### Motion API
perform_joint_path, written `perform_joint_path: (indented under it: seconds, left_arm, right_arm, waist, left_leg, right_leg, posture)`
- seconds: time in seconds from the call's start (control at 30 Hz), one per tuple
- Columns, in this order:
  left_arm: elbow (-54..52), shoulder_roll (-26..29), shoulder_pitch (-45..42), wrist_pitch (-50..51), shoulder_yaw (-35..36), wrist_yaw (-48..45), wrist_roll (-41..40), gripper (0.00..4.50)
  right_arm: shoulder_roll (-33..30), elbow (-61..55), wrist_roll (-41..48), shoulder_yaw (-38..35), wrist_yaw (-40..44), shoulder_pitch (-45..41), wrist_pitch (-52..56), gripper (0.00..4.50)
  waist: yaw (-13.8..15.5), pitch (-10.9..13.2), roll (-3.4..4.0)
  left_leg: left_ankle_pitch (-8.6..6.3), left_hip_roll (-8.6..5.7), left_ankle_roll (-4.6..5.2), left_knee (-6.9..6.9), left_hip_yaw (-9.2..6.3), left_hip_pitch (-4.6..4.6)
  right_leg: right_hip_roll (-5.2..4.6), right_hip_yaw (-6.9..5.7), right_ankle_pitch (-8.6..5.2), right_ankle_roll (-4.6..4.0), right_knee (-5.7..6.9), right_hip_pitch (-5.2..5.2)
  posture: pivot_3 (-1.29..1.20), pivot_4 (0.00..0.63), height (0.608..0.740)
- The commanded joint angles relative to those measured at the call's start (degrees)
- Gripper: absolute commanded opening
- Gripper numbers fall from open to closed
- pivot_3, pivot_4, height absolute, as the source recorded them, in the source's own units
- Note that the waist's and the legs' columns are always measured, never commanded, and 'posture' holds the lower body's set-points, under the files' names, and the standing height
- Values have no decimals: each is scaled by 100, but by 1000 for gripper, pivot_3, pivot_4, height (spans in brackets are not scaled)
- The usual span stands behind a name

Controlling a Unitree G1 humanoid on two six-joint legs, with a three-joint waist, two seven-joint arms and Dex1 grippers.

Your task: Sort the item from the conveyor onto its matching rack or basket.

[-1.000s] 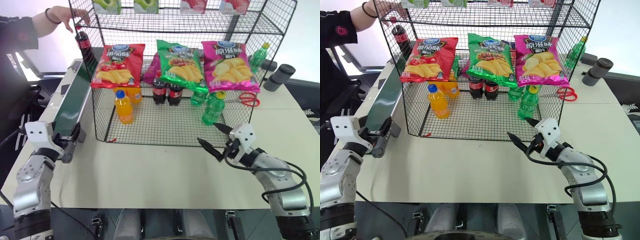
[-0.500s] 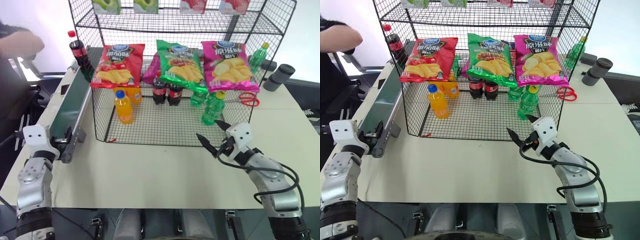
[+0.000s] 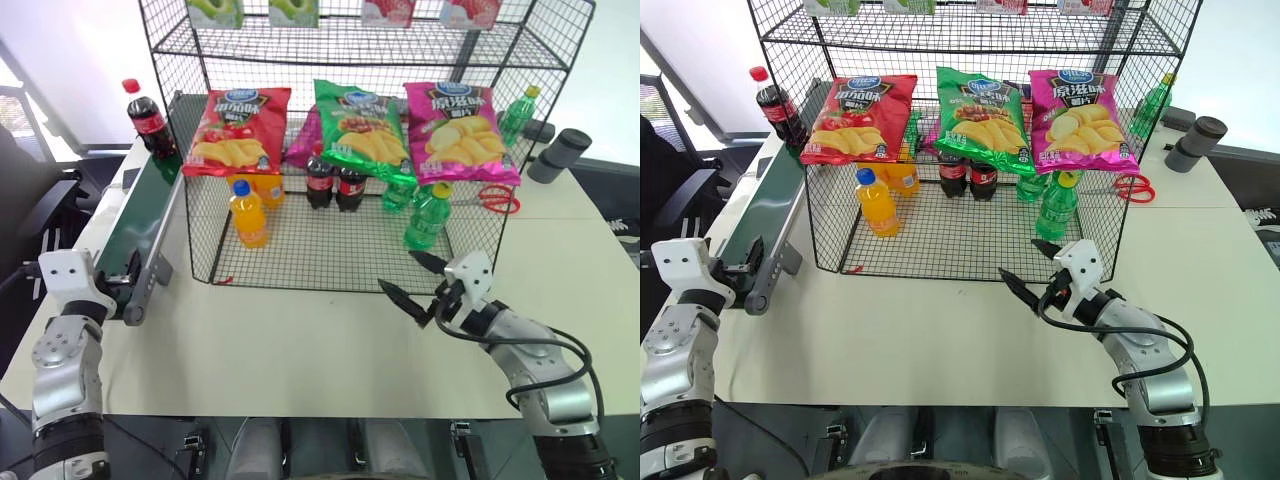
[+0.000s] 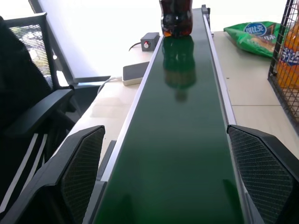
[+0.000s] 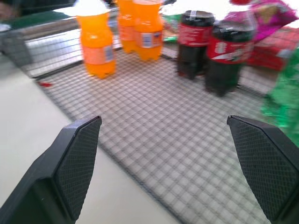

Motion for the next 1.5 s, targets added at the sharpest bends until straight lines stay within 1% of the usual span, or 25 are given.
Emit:
perform_joint_path:
  seconds: [0.03,0.17,0.53,0.67,0.93,1.5]
  left_arm:
    - [-60,20,-121,-134,-11,-28,-44,4500]
    - [14,47,-178,-159,-36,2,-3,4500]
    - [84,88,-211,-157,-41,43,41,4500]
    - [91,99,-201,-167,-26,53,39,4500]
    - [78,87,-167,-157,40,148,21,4500]
    - [249,102,-336,-137,204,341,-172,4500]
  right_arm:
    - [9,-368,126,64,58,-13,48,4475]
    - [9,-465,93,208,101,-47,79,4475]
    - [90,-759,358,569,337,-312,267,4475]
    - [290,-960,635,653,262,-527,480,4475]
    - [284,-843,427,849,347,-534,362,4475]
    - [360,-625,235,940,349,-548,209,4475]
  waist:
    - [-2,0,0]
    - [-6,0,-1]
    - [-4,-1,-1]
    - [-10,-1,-2]
    - [-1,-2,-5]
    - [-5,-3,-6]
  left_leg:
    - [0,0,0,0,0,0]
    - [0,0,0,0,0,1]
    - [0,0,0,0,-1,0]
    - [0,0,0,0,-1,0]
    - [0,-1,-1,0,-2,-2]
    - [0,0,-1,0,-3,-2]
  right_leg:
    - [0,0,0,0,0,0]
    - [0,0,0,0,1,0]
    - [0,-1,0,0,1,-1]
    - [-1,-1,0,0,1,-1]
    - [-6,-3,0,0,-2,-1]
    - [-7,-3,0,0,-1,-2]
  posture:
    - [0,150,740]
    - [0,150,740]
    - [0,150,740]
    - [0,150,740]
    - [0,150,740]
    - [0,150,740]
